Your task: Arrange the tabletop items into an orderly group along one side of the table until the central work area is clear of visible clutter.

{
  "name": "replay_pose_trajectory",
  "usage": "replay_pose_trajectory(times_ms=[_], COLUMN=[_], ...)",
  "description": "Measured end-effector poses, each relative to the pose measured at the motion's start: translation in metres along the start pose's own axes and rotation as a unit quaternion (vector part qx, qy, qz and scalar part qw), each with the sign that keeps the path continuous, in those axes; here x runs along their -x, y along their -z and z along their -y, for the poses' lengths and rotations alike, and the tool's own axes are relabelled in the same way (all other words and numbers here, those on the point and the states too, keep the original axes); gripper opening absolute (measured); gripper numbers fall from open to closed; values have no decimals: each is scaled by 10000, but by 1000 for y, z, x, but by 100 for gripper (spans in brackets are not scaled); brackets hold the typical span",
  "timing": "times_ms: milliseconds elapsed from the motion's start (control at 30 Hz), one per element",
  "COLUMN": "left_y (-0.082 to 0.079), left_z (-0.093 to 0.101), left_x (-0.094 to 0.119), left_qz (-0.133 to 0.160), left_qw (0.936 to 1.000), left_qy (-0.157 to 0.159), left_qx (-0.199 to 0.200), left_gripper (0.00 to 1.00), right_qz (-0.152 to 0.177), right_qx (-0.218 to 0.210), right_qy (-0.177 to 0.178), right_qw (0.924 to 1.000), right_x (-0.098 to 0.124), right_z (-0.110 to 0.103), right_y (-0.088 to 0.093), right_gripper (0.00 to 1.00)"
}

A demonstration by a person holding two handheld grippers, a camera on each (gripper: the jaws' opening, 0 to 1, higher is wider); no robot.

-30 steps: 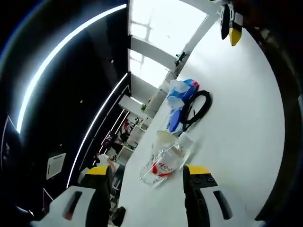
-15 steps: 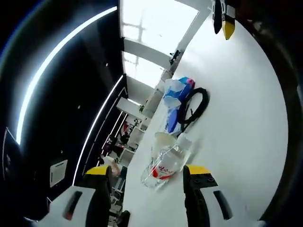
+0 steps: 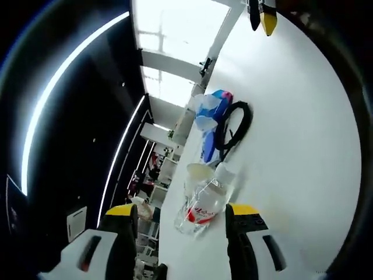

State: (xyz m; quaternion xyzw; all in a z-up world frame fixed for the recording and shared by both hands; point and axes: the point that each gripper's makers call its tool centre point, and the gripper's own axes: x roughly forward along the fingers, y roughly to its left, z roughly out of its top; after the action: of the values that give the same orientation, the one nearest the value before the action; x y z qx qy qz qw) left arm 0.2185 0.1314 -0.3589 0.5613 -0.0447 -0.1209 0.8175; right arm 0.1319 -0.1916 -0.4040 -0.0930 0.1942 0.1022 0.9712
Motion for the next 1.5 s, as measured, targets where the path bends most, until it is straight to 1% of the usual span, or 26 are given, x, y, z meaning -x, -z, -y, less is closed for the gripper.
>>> replay_pose_trajectory(times_ms=[300, 433, 533, 600, 867, 933, 1000, 1067, 1133, 1233, 1367, 1500], left_y=[-6, -10, -13, -13, -21, -20, -20, -22, -22, -20, -20, -18], left_z=[1, 4, 8, 13, 19, 21, 22, 26, 29, 32, 36, 39], left_x=[-2, -7, -10, -13, -23, -27, -29, -32, -34, -39, -46, -54], left_qz=[94, 117, 166, 127, 221, 181, 186, 279, 312, 280, 306, 282], left_qw=[9999, 9993, 9989, 9985, 9960, 9948, 9945, 9945, 9938, 9924, 9914, 9905], left_qy=[3, 65, 158, 290, 356, 436, 460, 582, 638, 723, 870, 902], left_qx=[-45, -357, -421, -440, -790, -907, -920, -819, -861, -954, -931, -996], left_gripper=[61, 61, 61, 61, 61, 61, 61, 61, 61, 61, 61, 61], right_qz=[-2, -23, -2, -24, 8, 59, 59, 33, 24, 21, 21, 17], right_qx=[-20, -4, -29, -18, -28, -49, -33, -14, -25, -29, -33, 0], right_qy=[35, 43, 38, 63, 90, 41, 26, 50, 53, 70, 34, -55], right_qw=[10000, 10000, 10000, 10000, 10000, 10000, 10000, 10000, 10000, 10000, 10000, 10000], right_x=[3, 4, 5, 5, 6, 7, 7, 7, 7, 7, 6, 4], right_z=[2, 2, 1, 2, 4, 2, 1, 2, 2, 3, 0, -5], right_y=[2, 4, 4, 5, 4, 3, 3, 4, 4, 5, 5, 5], right_gripper=[47, 47, 47, 47, 47, 48, 47, 47, 47, 47, 47, 49])
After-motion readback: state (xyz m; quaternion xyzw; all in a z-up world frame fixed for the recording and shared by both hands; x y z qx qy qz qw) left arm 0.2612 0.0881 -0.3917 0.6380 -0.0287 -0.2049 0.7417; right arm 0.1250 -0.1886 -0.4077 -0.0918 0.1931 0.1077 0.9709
